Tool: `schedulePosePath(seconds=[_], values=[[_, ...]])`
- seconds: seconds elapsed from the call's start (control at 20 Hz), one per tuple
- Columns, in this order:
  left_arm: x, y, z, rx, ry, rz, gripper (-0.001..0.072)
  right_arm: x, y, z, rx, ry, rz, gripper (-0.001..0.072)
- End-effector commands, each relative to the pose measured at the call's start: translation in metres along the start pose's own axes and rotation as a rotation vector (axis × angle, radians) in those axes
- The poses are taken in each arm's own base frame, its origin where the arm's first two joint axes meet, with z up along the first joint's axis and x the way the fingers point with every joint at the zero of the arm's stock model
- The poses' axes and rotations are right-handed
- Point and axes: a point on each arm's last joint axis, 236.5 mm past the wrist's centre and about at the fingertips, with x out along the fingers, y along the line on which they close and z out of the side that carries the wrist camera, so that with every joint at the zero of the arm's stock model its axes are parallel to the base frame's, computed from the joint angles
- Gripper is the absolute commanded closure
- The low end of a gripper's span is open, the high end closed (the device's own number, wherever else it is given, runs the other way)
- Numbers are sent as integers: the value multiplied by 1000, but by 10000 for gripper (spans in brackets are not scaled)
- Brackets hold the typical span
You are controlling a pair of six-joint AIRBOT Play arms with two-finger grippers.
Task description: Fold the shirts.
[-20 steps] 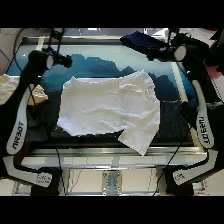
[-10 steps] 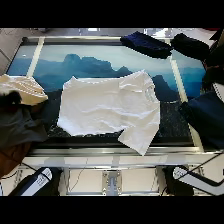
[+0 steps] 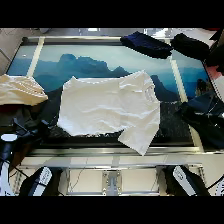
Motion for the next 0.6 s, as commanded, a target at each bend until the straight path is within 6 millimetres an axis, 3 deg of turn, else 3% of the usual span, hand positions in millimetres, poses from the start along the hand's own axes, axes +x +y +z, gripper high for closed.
schedulePosePath(seconds=[0.0,0.15,0.4,0.5,0.55], values=[[17,-12,-30,-45,118,-91,356,23,2,-32,72,46,64,260],[31,-31,-51,12,194,-149,357,27,10,-38,39,69,73,260],[47,-41,-59,39,190,-141,381,35,29,-49,-34,106,92,260],[48,-42,-61,45,194,-141,644,37,32,-48,-50,100,92,260],[48,-42,-61,46,194,-141,691,38,33,-48,-54,99,92,260]])
